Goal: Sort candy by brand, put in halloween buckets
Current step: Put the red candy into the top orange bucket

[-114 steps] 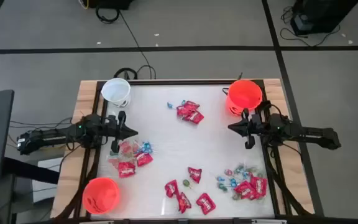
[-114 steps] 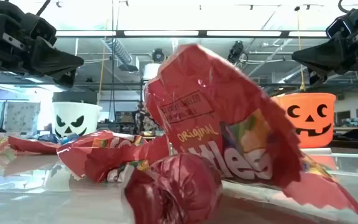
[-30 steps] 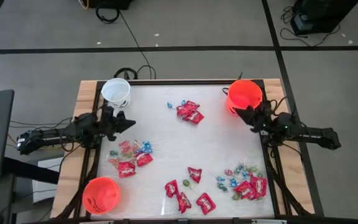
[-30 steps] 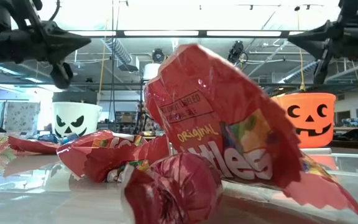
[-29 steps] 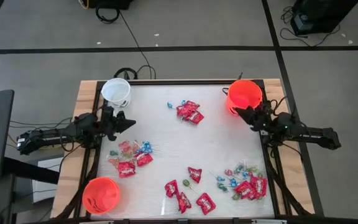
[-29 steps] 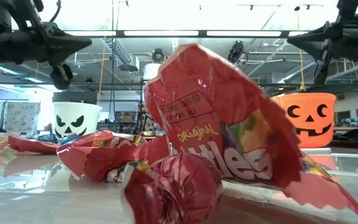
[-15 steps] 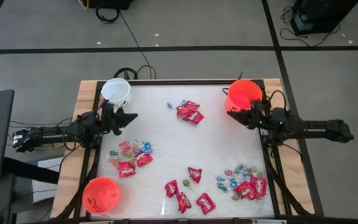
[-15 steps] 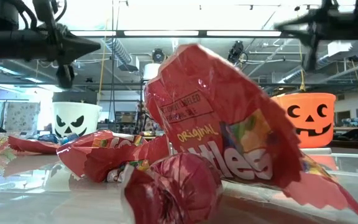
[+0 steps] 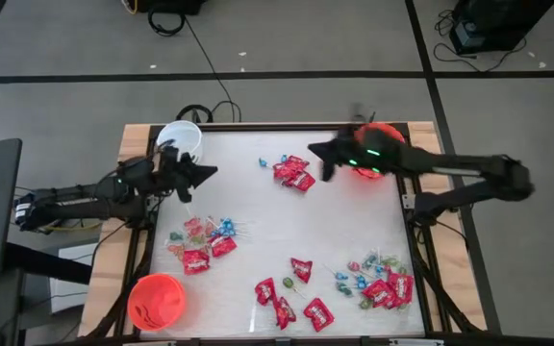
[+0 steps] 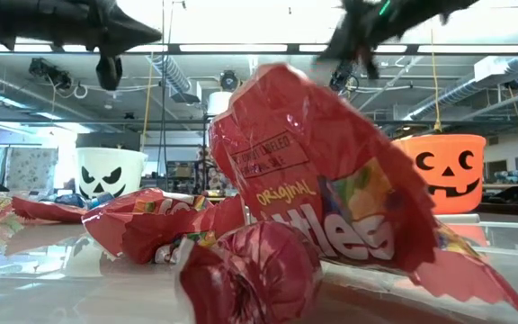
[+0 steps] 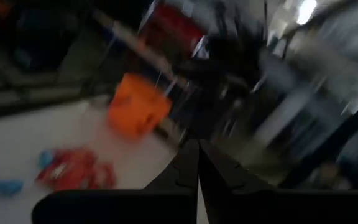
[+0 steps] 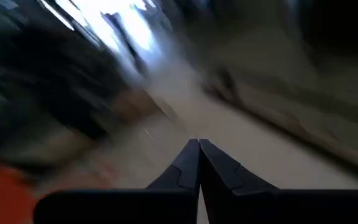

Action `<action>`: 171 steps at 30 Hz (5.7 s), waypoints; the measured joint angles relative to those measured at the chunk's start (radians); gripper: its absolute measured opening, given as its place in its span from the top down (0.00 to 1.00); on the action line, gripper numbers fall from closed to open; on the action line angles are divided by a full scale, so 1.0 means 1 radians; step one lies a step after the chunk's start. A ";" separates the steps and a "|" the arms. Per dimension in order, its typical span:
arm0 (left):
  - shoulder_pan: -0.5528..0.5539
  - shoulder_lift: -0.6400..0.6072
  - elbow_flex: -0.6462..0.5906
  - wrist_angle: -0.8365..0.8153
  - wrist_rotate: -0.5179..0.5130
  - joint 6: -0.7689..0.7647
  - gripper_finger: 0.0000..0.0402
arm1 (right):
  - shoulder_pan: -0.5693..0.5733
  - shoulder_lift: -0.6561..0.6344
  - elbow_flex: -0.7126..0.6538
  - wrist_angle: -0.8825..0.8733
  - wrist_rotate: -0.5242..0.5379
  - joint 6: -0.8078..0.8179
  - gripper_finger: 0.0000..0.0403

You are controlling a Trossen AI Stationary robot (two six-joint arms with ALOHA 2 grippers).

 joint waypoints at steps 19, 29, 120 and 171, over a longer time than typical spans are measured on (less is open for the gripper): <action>0.085 0.190 0.171 -0.501 0.023 0.172 0.62 | -0.215 0.645 0.445 -0.478 -0.247 -0.300 0.43; 0.085 0.325 0.171 -0.449 0.009 0.244 0.61 | -0.238 0.758 0.445 -0.510 -0.286 -0.326 0.51; 0.082 0.603 0.171 -0.053 0.109 0.032 0.61 | -0.173 0.294 0.182 -0.361 -0.275 -0.137 0.66; 0.083 0.603 0.170 -0.011 0.199 0.426 0.61 | -0.082 0.467 0.181 -0.385 -0.309 -0.401 0.76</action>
